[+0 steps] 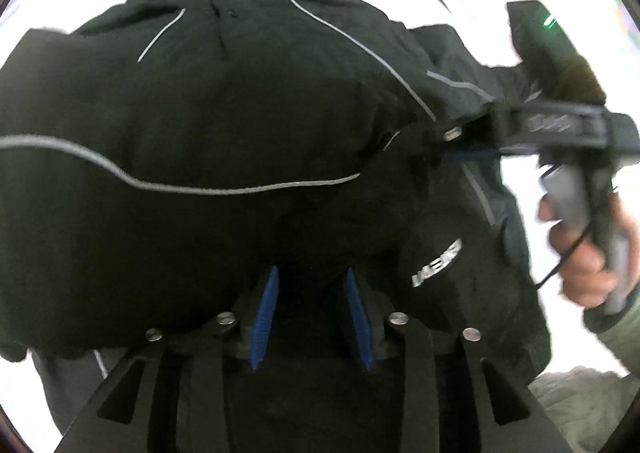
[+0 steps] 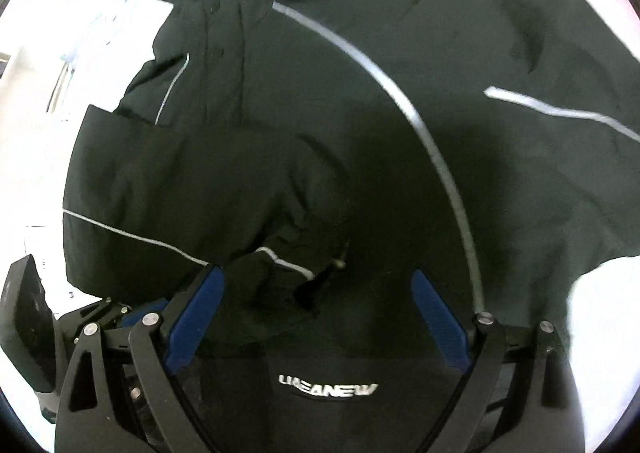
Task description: Fold large clothes
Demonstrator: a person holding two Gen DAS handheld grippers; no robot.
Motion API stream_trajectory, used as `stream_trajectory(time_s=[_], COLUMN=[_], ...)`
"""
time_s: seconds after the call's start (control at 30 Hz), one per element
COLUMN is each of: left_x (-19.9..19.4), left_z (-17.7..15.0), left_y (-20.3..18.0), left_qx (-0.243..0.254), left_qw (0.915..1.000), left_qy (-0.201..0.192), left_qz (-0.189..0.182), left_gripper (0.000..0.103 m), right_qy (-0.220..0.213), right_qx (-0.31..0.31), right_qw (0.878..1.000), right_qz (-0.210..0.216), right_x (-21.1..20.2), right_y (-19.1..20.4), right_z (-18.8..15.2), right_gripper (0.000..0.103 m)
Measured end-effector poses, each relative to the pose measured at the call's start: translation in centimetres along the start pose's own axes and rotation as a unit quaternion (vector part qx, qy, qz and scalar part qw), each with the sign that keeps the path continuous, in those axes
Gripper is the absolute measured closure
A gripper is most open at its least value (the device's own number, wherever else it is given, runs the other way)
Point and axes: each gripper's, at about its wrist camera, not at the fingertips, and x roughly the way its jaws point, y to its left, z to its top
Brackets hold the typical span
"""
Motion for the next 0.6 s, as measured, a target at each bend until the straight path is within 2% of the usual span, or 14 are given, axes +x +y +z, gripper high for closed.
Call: stream_trajectory(time_s=[0.03,0.07,0.1,0.17,0.23,0.3,0.37,0.43,0.5,0.53,0.6], left_x=[-0.1,-0.2,-0.4,-1.6,-3.9,-6.9,-9.8,-11.9,-12.3,-11.6,-8.8], left_z=[0.0,-0.1,-0.2,-0.6,-1.2,-1.7,-1.5,-0.7,0.3,1.0,2.3], left_y=[0.1,0.0,-0.2,-0.9,-1.9,-2.5,-2.1,-0.5,1.8,3.0,6.1], left_qx=[-0.007,-0.013,-0.014,-0.004,0.015,0.027,0.024,0.002,-0.036,-0.055,-0.1], left_qw=[1.0,0.9999,0.9998,0.9997,0.999,0.9966,0.9945,0.9922,0.9853,0.9827,0.9795], left_qy=[-0.002,-0.003,-0.001,-0.002,-0.016,-0.042,-0.078,-0.12,-0.166,-0.172,-0.158], left_qz=[-0.006,-0.011,-0.016,-0.022,-0.039,-0.066,-0.066,-0.035,0.021,0.041,0.077], left_gripper=[0.066,0.066,0.066,0.066,0.066,0.066,0.063,0.036,0.032,0.032,0.033], right_qy=[0.006,0.008,0.014,0.015,-0.011,-0.056,-0.098,-0.131,-0.145,-0.145,-0.145], right_qx=[0.005,0.008,0.012,0.009,-0.001,-0.019,-0.028,-0.039,-0.049,-0.05,-0.046], right_qw=[1.0,0.999,1.0,1.0,1.0,0.998,0.993,0.987,0.983,0.982,0.981], right_qz=[0.022,0.033,0.025,0.015,0.006,-0.034,-0.06,-0.08,-0.102,-0.109,-0.121], right_x=[0.8,1.2,1.9,1.9,0.4,-3.0,-6.5,-9.5,-10.8,-10.8,-10.0], right_y=[0.3,0.4,0.7,1.0,1.3,1.5,1.1,0.1,-0.9,-1.6,-3.1], right_z=[0.2,0.1,0.2,0.1,0.0,0.1,0.2,0.6,1.0,1.2,1.4], right_gripper=[0.017,0.03,0.049,0.064,0.068,0.07,0.071,0.071,0.071,0.071,0.071])
